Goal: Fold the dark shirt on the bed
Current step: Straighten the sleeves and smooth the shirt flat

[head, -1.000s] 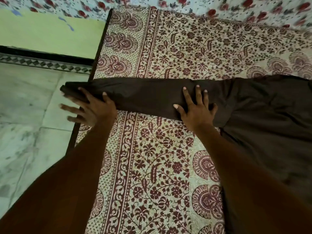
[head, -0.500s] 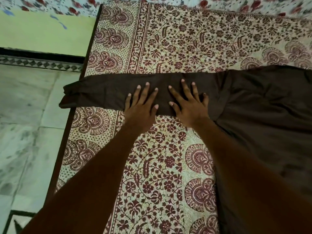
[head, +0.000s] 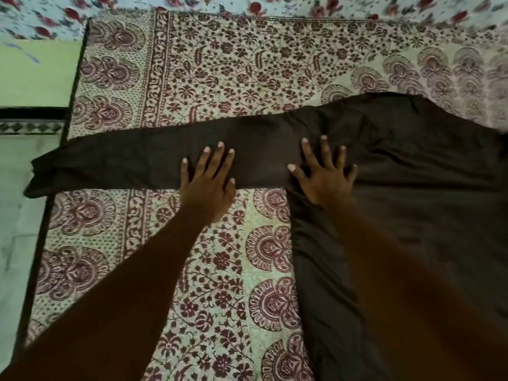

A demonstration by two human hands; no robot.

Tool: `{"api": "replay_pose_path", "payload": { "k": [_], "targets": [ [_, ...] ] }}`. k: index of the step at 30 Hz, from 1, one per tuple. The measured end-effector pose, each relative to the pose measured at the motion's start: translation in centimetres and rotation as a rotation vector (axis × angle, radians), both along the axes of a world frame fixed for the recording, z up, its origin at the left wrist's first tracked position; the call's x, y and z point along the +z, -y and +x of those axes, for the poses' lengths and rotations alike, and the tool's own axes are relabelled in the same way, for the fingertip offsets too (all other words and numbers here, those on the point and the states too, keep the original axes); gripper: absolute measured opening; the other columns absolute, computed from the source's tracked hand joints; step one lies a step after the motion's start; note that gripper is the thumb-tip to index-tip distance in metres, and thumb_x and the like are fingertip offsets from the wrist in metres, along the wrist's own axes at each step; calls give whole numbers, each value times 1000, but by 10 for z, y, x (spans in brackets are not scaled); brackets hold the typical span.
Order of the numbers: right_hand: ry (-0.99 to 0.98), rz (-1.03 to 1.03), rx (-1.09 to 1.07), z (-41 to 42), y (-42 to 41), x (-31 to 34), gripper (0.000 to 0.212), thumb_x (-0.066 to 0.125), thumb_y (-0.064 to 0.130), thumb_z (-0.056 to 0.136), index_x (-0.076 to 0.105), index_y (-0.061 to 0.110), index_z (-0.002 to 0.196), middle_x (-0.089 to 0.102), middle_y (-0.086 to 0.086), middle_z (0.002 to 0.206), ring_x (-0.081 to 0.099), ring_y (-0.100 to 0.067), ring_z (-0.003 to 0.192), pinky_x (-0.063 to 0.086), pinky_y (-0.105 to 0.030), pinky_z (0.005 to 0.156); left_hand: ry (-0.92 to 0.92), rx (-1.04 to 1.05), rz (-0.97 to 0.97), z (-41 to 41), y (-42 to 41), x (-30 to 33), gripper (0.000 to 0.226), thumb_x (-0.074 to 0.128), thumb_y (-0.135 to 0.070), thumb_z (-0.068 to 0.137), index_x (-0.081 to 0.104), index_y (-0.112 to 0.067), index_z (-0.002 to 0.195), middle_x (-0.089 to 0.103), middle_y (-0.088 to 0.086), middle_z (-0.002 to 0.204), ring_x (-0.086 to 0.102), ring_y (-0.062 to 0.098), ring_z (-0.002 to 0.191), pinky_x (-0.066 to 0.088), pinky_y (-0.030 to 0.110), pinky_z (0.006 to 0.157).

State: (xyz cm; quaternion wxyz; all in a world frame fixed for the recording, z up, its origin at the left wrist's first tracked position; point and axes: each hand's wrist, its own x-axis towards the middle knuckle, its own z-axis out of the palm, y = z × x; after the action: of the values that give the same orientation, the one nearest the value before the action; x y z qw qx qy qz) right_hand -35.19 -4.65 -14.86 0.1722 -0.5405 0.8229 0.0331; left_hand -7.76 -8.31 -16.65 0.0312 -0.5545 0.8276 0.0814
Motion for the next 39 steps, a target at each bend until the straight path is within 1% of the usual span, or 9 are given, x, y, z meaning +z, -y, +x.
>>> {"api": "replay_pose_path", "payload": {
  "k": [3,9,14,20,25,29,33,36,39],
  "targets": [
    [-16,-23,-183,-23,-30,1,79,23,81,90,0,46,157,-8,-6,169,-7,-32,155,9,-66,118,14,97,7,-20,-6,11,70,28,-43,96,13,-22,160,4,1,169,9,29,155,5,62,121],
    [-22,-69,159,-3,-121,-4,75,27,75,94,3,45,158,-6,2,170,-1,-32,156,12,-67,117,-73,-250,73,-80,-57,20,68,32,-45,99,8,-28,161,1,-3,169,8,26,155,21,59,119],
    [-40,-108,235,6,-199,-2,75,30,73,95,6,41,159,-9,-1,169,-7,-29,156,10,-66,118,-25,-80,55,-102,-76,20,68,31,-42,96,20,-20,159,12,4,168,14,30,154,14,61,120],
    [-2,-103,475,6,-277,3,75,31,67,97,10,33,161,-6,-3,170,-4,-26,156,16,-62,118,-321,60,129,-118,-164,48,54,58,-19,91,42,-10,143,41,14,148,42,34,132,41,51,102],
    [3,-44,152,0,-328,9,80,30,67,97,5,27,161,-10,-10,169,-7,-30,156,9,-60,122,-594,246,243,-118,-235,51,44,59,-8,90,49,-8,133,48,16,134,48,34,123,47,43,99],
    [51,-90,555,3,-374,14,69,36,53,100,21,23,160,4,-8,169,5,-26,156,20,-55,120,-642,462,393,-119,-290,63,31,67,-17,88,46,-12,110,64,16,101,64,35,94,50,36,77],
    [-18,-91,212,19,-422,23,61,44,58,96,49,19,143,36,-14,158,36,-38,142,33,-55,107,-526,498,491,-113,-345,76,38,74,-22,80,47,-12,105,67,14,97,66,33,89,44,29,66],
    [-9,-113,329,45,-464,25,59,51,65,88,63,20,124,55,-12,131,54,-35,110,41,-50,89,-559,544,520,-106,-367,88,34,75,-9,74,55,-4,102,63,10,92,57,24,75,35,10,48],
    [87,-91,304,67,-488,25,51,53,58,84,64,19,115,59,-10,120,57,-32,101,46,-46,82,-586,637,581,-99,-385,91,37,76,-5,73,48,-7,97,58,7,90,50,16,66,37,13,46]
  ]
}}
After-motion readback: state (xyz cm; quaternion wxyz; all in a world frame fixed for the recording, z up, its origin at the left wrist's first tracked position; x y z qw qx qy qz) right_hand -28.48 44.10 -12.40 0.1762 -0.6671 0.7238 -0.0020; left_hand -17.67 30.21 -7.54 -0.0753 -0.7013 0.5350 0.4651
